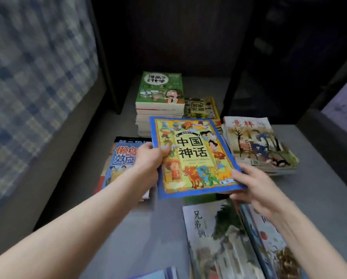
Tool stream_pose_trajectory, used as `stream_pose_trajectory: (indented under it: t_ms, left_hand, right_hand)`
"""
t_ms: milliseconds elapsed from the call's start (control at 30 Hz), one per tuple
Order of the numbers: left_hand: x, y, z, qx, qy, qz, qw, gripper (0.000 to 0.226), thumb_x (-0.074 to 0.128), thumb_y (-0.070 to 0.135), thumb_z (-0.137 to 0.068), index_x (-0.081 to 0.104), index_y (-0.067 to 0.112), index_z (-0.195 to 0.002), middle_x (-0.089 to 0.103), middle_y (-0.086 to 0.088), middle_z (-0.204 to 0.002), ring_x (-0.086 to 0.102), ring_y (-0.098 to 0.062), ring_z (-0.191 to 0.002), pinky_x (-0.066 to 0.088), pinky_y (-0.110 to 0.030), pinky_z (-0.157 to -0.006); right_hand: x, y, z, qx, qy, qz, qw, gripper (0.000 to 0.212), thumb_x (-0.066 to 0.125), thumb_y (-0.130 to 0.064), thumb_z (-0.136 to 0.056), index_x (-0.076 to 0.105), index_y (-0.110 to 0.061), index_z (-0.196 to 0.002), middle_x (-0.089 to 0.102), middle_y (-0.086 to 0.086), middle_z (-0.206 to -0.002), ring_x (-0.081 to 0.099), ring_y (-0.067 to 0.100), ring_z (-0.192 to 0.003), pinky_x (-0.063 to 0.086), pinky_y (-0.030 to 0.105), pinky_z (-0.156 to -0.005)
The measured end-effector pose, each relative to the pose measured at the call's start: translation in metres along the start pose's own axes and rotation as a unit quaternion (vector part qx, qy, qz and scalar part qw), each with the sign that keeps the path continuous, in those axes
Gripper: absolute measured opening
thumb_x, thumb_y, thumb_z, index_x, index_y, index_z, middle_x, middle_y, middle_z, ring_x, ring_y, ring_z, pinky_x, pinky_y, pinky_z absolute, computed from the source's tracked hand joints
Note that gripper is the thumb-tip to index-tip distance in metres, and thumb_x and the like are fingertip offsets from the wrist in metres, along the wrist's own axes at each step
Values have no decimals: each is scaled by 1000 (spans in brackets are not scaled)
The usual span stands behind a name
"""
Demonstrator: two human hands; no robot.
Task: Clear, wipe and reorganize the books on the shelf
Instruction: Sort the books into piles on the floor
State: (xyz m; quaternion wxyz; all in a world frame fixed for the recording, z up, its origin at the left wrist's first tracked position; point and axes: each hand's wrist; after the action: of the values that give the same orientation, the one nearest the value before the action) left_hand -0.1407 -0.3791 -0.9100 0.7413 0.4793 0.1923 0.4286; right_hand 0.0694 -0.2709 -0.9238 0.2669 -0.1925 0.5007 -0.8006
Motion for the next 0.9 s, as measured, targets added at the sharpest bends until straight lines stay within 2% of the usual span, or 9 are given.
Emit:
stream_pose_trajectory:
  t_ms: [133, 200, 267, 333, 467, 567, 633, 733, 900]
  left_hand:
    - [41, -4, -16, -39, -18, -98, 994, 20, 63, 17, -91, 58, 5, -106, 65, -9, -83, 60, -17, -54, 48, -24, -44]
    - [47, -9, -25, -29, -26, -204, 978, 29, 65, 27, -88, 55, 8, -108, 63, -8, -91, 57, -17, -68, 47, -24, -55]
    - [43, -13, -31, -10, -27, -246, 969, 23, 65, 24, -87, 55, 13, -103, 60, -5, -95, 55, -18, -78, 49, -30, -69]
    - [32, -17, -38, 10, -26, -239, 971, 8, 63, 17, -88, 58, 16, -93, 60, -3, -90, 56, -18, -82, 50, -32, -75]
    - [8, -14, -43, 36, 11, -187, 982, 8, 60, 6, -87, 63, 12, -92, 60, -4, -80, 56, -21, -78, 47, -32, -74]
    - [-4, -7, -51, 46, 48, -161, 985, 11, 57, 2, -88, 64, 10, -93, 62, -9, -84, 57, -22, -77, 47, -31, -72]
    - [-13, -5, -53, 51, 65, -167, 983, 11, 57, 4, -88, 64, 12, -89, 64, -7, -87, 60, -21, -81, 50, -33, -77]
    - [-24, -7, -53, 50, 71, -191, 978, 14, 57, 3, -87, 64, 15, -84, 65, -7, -89, 60, -21, -81, 51, -36, -82]
    - [-36, -13, -52, 56, 79, -218, 971, 14, 56, 2, -88, 63, 14, -84, 64, -4, -89, 59, -20, -80, 50, -33, -75]
  right_hand:
    - [-4, 17, -21, -82, 182, -35, 979, 21, 53, -4, -96, 61, -7, -115, 68, 5, -81, 56, 11, -45, 36, 20, -31]
    - [-8, 15, -27, -160, 237, 37, 958, 26, 50, -4, -97, 62, -11, -118, 67, -1, -90, 56, 13, -55, 44, 21, -37]
    - [-6, 5, -40, -224, 274, 131, 926, 33, 48, -4, -98, 58, -13, -128, 64, -7, -105, 54, 12, -70, 51, 19, -53]
    - [-2, -3, -69, -246, 282, 179, 910, 36, 48, -7, -98, 55, -12, -133, 63, -3, -119, 55, 16, -78, 51, 30, -59]
    - [11, -36, -137, -259, 301, 197, 896, 31, 46, -10, -99, 61, -7, -126, 65, 4, -112, 57, 17, -93, 41, 25, -72]
    - [19, -75, -180, -256, 266, 127, 920, 31, 48, -15, -100, 57, -13, -129, 61, -1, -109, 63, 20, -90, 52, 25, -65]
    - [18, -86, -198, -205, 221, 194, 934, 38, 53, -21, -98, 50, -16, -136, 59, 0, -116, 60, 21, -102, 52, 31, -82]
    - [14, -71, -197, -111, 244, 411, 871, 36, 55, -20, -96, 55, -9, -130, 59, 14, -128, 54, 33, -117, 43, 33, -90]
    - [16, -28, -169, -98, 260, 511, 813, 33, 51, -15, -94, 57, -10, -126, 62, 15, -121, 59, 35, -107, 41, 32, -73]
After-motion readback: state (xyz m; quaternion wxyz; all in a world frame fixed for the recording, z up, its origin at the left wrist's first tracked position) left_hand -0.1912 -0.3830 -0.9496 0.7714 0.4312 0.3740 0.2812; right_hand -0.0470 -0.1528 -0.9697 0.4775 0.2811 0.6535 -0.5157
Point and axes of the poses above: each hand's wrist, its own z-axis away from the middle knuckle, its own x-axis out of the palm, y = z × x
